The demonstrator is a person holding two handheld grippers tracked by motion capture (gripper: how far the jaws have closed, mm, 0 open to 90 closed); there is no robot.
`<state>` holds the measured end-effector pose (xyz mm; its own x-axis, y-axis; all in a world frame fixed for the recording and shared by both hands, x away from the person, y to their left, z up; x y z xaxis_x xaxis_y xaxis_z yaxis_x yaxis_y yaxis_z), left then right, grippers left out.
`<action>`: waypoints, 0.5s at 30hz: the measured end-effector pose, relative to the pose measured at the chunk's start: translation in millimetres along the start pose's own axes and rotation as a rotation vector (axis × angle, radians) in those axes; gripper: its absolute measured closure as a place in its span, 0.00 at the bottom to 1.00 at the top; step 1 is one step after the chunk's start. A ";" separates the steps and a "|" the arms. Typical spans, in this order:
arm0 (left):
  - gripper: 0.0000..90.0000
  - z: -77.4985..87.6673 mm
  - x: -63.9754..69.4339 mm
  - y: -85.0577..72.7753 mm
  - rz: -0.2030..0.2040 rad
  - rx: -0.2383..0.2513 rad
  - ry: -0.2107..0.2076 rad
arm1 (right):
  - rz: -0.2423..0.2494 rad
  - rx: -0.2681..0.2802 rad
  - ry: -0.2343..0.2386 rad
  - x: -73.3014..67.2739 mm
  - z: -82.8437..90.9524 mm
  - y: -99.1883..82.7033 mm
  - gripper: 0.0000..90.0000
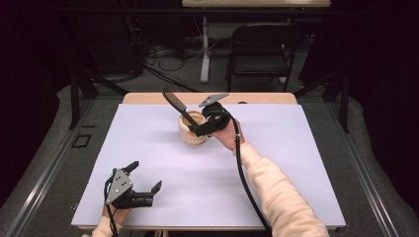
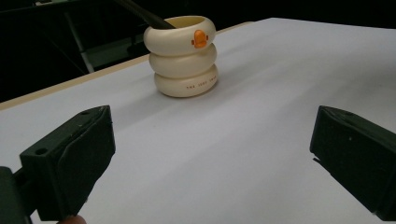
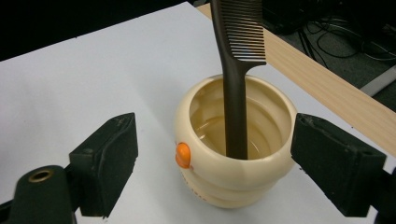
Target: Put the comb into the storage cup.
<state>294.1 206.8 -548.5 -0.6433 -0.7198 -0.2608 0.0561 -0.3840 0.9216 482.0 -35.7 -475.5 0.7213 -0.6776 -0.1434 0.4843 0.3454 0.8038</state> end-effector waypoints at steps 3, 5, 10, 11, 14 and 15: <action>0.00 0.2 -0.5 0.0 -0.001 0.001 0.001 | -0.001 -0.011 0.010 -0.2 5.4 -1.4 0.14; 0.00 -0.8 0.0 -0.1 -0.001 -0.001 -0.003 | 0.002 -0.018 0.014 0.0 8.2 -2.9 0.12; 0.00 -0.5 0.1 -0.1 -0.002 0.000 -0.003 | 0.001 -0.033 0.027 0.9 16.2 -10.1 0.08; 0.00 -0.3 0.0 -0.1 -0.002 0.000 -0.002 | -0.002 -0.035 0.030 1.2 18.0 -12.2 0.08; 0.00 -0.3 -0.4 -0.6 -0.002 -0.004 -0.001 | -0.003 -0.045 0.033 3.0 22.3 -19.2 0.05; 0.00 -0.6 -0.1 -0.5 0.001 -0.003 -0.002 | -0.005 -0.049 0.036 3.7 23.7 -21.7 0.04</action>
Point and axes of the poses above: each handheld gripper's, and its own axes: z roughly backward along the jaws, y roughly out of its top, x roughly to its right, the point moved 4 cm from there along -z, roughly forward along the jaws, and after that the axes turned 10 degrees about -z, right-handed, at the moved point
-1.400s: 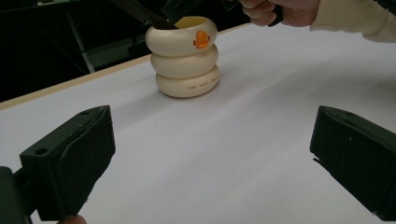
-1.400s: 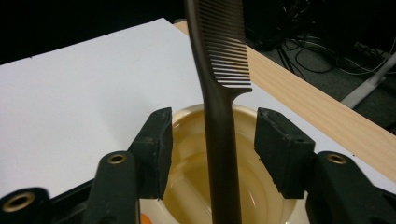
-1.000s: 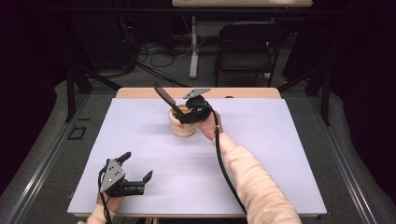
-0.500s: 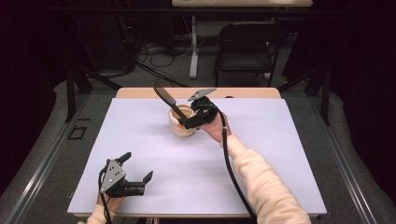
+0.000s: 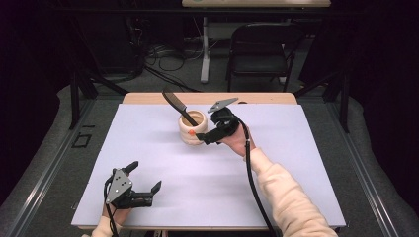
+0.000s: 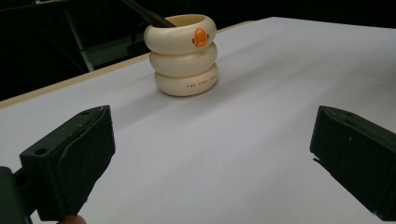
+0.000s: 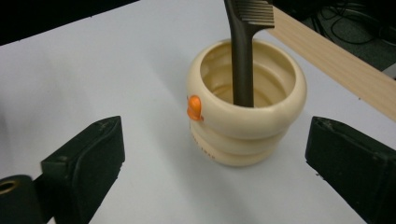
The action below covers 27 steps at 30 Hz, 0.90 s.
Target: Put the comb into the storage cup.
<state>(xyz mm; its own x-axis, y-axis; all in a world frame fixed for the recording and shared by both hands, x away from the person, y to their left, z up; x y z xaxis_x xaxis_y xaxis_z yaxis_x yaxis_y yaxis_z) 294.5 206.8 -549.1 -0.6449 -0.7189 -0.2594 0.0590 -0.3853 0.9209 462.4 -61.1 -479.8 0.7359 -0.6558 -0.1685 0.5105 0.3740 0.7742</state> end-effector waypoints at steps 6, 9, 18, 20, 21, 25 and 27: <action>0.00 -0.5 0.4 0.1 -0.004 -0.003 0.000 | -0.018 -0.009 0.004 4.0 11.0 -13.1 0.01; 0.00 -0.3 0.1 0.0 -0.006 -0.003 0.000 | -0.015 -0.014 0.002 4.2 17.6 -18.6 0.00; 0.00 -0.7 0.0 -0.5 -0.003 -0.006 0.001 | -0.005 -0.017 0.003 2.9 31.4 -36.6 0.00; 0.00 -0.8 0.1 -0.5 -0.003 -0.005 0.000 | -0.006 -0.019 0.002 2.6 33.7 -40.4 0.00; 0.00 -0.8 0.0 -0.5 -0.005 -0.006 0.000 | -0.005 -0.023 -0.007 2.7 34.4 -42.4 0.00; 0.00 -0.9 -0.4 -0.8 -0.005 -0.006 0.000 | -0.003 -0.027 -0.008 3.2 37.5 -51.9 0.00; 0.00 -0.8 -0.3 -0.8 -0.003 -0.006 0.001 | -0.001 -0.033 -0.010 2.9 39.1 -57.9 0.00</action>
Point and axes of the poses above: each handheld gripper's, and its own axes: z roughly backward along the jaws, y roughly out of its top, x roughly to its right, the point moved 4 cm from there along -z, roughly forward along the jaws, and after that the axes turned 10 degrees about -z, right-handed, at the moved point
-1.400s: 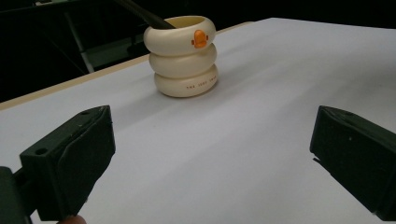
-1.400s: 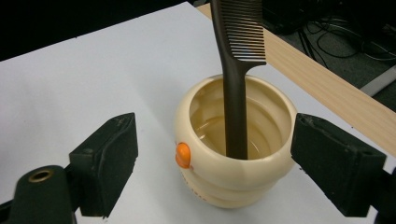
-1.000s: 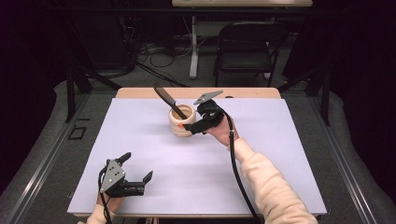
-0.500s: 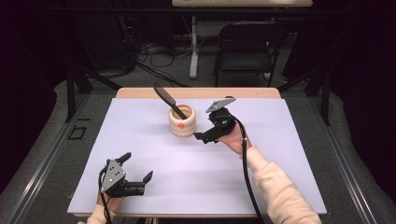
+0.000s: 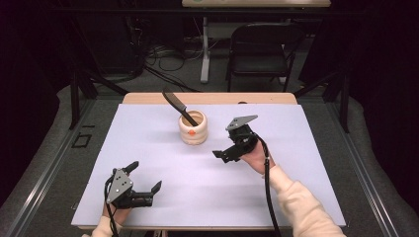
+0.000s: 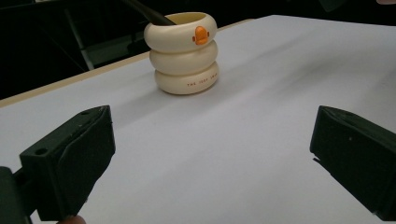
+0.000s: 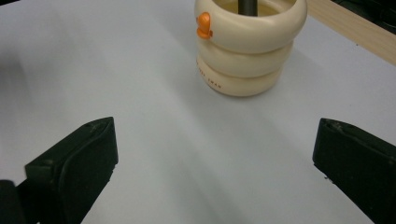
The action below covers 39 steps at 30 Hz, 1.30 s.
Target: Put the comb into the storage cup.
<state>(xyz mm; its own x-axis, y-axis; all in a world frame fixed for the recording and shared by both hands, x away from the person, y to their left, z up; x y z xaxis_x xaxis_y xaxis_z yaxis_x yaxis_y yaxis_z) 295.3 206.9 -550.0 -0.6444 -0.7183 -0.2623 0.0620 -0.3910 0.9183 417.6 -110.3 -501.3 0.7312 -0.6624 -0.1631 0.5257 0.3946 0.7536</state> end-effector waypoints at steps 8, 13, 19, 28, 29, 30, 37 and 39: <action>0.00 0.7 -0.2 0.0 0.002 0.001 0.000 | 0.003 0.004 -0.001 0.0 8.9 -20.7 0.00; 0.00 0.9 -0.2 0.2 0.000 0.001 0.005 | 0.006 -0.002 -0.018 0.8 15.3 -32.0 0.00; 0.00 0.5 0.3 0.1 0.000 -0.002 0.003 | -0.001 0.015 -0.028 2.2 26.8 -42.0 0.00; 0.00 0.4 0.3 0.0 0.001 -0.003 0.001 | 0.004 0.027 -0.040 -1.4 35.3 -57.6 0.00; 0.00 0.5 0.4 0.1 0.001 -0.003 0.001 | 0.004 0.028 -0.043 -1.9 36.0 -59.1 0.00; 0.00 0.6 0.4 0.1 0.000 -0.004 0.003 | 0.003 0.026 -0.043 -2.0 36.9 -60.4 0.00; 0.00 0.3 0.3 -0.2 -0.001 -0.005 0.001 | -0.007 0.043 -0.047 -3.5 47.3 -69.0 0.00; 0.00 0.4 0.4 -0.1 -0.002 -0.006 0.001 | -0.009 0.046 -0.053 -3.5 50.7 -72.1 0.00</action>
Point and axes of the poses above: each handheld gripper's, and its own axes: z roughly backward along the jaws, y roughly out of its top, x roughly to its right, the point moved 4 cm from there along -z, roughly forward along the jaws, and after that the axes turned 10 degrees about -z, right-handed, at the moved point
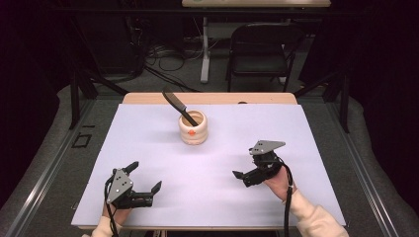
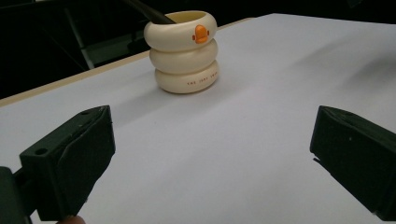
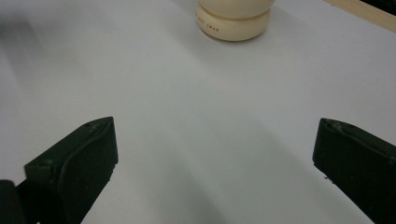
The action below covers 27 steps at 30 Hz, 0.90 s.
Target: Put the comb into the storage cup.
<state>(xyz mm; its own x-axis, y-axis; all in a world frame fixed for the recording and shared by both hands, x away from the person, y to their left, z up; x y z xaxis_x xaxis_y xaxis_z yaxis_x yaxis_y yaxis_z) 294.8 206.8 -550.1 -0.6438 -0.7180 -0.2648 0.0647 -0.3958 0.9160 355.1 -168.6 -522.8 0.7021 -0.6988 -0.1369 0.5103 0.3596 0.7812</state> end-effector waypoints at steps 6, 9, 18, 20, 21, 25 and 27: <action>0.00 -0.3 0.4 0.2 -0.003 0.000 -0.003 | -0.008 0.009 -0.016 2.1 9.0 -10.3 0.00; 0.00 -0.1 0.3 0.1 0.000 0.000 0.000 | -0.012 0.010 -0.023 4.0 12.2 -16.2 0.00; 0.00 -0.3 0.1 0.0 -0.004 -0.001 -0.002 | -0.006 0.034 -0.046 3.6 24.3 -28.9 0.00; 0.00 -0.5 0.1 -0.1 -0.003 -0.001 -0.002 | -0.001 0.036 -0.052 2.4 26.4 -31.2 0.00; 0.00 -0.5 0.1 0.0 -0.003 0.000 -0.002 | 0.002 0.038 -0.054 1.9 27.4 -32.1 0.00; 0.00 -0.6 0.3 -0.3 -0.004 -0.003 -0.003 | 0.002 0.055 -0.060 1.7 32.4 -34.8 0.00; 0.00 -0.4 0.1 -0.2 -0.005 -0.002 -0.003 | 0.001 0.061 -0.065 2.0 34.5 -36.3 0.00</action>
<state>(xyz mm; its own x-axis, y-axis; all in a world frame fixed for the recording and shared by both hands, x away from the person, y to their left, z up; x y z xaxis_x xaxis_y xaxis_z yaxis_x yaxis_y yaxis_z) 295.0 206.6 -550.5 -0.6466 -0.7140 -0.2686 0.0632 -0.4011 0.9139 320.8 -204.5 -530.4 0.6677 -0.7379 -0.0981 0.4771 0.3232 0.8173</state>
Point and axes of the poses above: each handheld gripper's, and its own axes: z roughly backward along the jaws, y roughly out of its top, x roughly to its right, the point moved 4 cm from there along -z, roughly forward along the jaws, and after that the axes turned 10 degrees about -z, right-handed, at the moved point
